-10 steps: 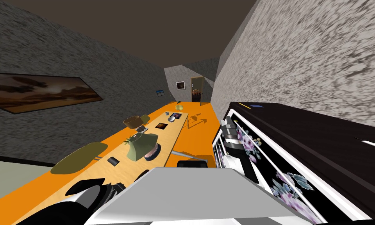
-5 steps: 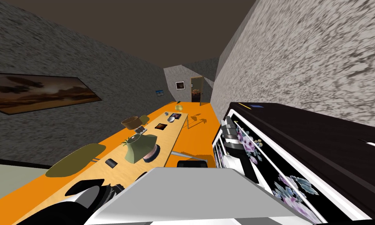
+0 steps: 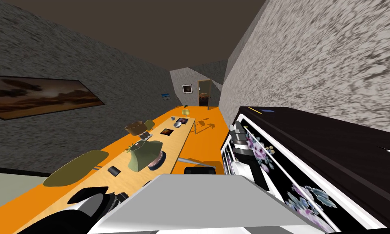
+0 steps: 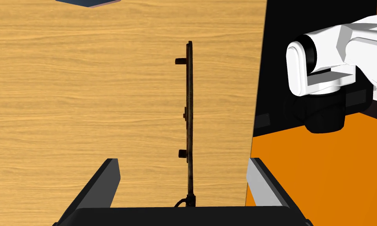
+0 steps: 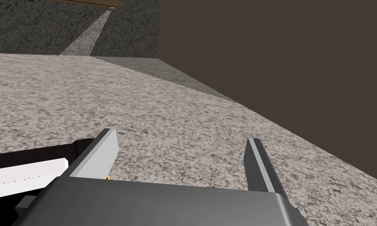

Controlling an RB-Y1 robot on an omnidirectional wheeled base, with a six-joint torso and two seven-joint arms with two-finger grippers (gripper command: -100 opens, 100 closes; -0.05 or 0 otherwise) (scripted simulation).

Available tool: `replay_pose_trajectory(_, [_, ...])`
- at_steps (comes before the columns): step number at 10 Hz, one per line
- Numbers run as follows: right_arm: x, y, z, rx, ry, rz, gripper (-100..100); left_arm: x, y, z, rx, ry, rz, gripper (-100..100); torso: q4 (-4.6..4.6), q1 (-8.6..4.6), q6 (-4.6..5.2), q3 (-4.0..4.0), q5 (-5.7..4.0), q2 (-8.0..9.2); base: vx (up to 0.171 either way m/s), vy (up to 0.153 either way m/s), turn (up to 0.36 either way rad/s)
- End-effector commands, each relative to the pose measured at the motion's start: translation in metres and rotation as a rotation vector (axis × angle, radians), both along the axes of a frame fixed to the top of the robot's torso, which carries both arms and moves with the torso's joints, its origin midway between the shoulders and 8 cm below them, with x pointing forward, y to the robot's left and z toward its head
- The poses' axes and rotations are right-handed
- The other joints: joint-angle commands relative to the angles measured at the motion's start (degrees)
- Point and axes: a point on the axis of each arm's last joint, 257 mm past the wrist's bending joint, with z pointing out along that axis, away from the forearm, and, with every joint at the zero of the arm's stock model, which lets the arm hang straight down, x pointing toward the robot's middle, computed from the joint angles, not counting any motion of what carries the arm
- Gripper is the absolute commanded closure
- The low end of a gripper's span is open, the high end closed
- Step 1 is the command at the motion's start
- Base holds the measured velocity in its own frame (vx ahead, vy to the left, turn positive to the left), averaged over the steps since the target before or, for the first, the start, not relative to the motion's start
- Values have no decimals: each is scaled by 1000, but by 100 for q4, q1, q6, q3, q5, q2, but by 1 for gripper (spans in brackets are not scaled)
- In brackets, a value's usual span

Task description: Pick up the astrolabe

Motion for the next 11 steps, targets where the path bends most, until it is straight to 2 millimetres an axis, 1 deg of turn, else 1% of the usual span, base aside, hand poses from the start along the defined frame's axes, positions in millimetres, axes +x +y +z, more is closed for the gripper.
replay_pose_trajectory(1, [0,0,0,0,0,0,0,-2,-1,0,-4,8,1,-100,0,0,0,0,0,0,18,-11,4])
replay_pose_trajectory(5, [0,0,0,0,0,0,0,-4,-1,0,-6,14,2,-100,0,1,1,-1,0,-2,15,-2,-9])
replay_pose_trajectory(6, [0,0,0,0,0,0,0,-4,-1,0,-7,14,2,0,1,3,0,2,0,3,0,0,0])
replay_pose_trajectory(7, [0,0,0,0,0,0,0,1,-1,-8,-7,14,15,-100,1,3,0,3,1,5,-39,-1,-88])
replay_pose_trajectory(11, [0,0,0,0,0,0,0,13,0,-26,-9,15,41,-100,7,5,1,17,2,29,-67,8,-72])
